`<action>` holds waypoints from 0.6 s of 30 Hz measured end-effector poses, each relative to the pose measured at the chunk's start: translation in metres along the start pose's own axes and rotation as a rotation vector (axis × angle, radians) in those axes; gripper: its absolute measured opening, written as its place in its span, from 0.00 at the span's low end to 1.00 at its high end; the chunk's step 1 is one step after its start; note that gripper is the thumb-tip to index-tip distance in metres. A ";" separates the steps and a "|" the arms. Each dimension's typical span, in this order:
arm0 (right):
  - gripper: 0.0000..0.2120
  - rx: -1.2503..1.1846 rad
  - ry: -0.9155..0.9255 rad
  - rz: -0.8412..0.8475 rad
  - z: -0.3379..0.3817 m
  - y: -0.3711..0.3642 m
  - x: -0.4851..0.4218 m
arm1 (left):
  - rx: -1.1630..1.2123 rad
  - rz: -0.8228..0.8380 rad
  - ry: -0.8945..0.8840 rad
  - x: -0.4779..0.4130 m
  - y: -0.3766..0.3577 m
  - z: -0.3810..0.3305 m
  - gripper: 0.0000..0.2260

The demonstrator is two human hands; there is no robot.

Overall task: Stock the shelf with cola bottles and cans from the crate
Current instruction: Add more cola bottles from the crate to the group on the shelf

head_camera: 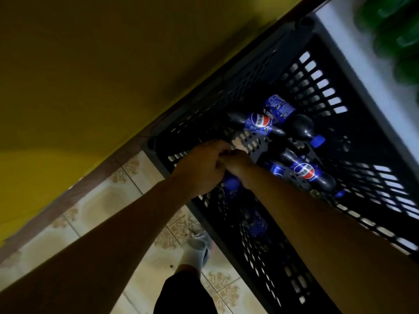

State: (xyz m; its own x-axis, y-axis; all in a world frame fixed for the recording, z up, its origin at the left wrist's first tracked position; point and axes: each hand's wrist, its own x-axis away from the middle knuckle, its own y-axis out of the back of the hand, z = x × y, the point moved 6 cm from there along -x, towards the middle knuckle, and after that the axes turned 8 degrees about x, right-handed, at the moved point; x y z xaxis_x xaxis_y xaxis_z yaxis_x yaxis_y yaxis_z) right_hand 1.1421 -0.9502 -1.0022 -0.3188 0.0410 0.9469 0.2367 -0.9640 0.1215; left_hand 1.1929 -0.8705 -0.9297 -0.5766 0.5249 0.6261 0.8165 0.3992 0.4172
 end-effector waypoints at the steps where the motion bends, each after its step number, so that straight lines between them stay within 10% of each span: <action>1: 0.19 -0.088 -0.069 0.019 0.000 0.013 0.015 | -0.010 -0.032 -0.004 0.006 0.009 -0.011 0.21; 11: 0.14 0.381 0.007 0.094 0.053 0.144 0.292 | -0.403 0.063 -0.199 0.136 0.067 -0.175 0.42; 18: 0.14 0.357 0.104 0.319 0.133 0.191 0.525 | -0.044 -0.130 -0.381 0.248 0.115 -0.321 0.37</action>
State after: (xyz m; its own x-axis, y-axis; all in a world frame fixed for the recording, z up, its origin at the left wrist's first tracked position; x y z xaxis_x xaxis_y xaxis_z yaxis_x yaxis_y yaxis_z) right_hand 1.1423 -1.0777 -0.4423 -0.2649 -0.2853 0.9211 0.6313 -0.7733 -0.0580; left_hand 1.1541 -0.9352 -0.5152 -0.6386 0.7164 0.2811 0.7320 0.4525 0.5094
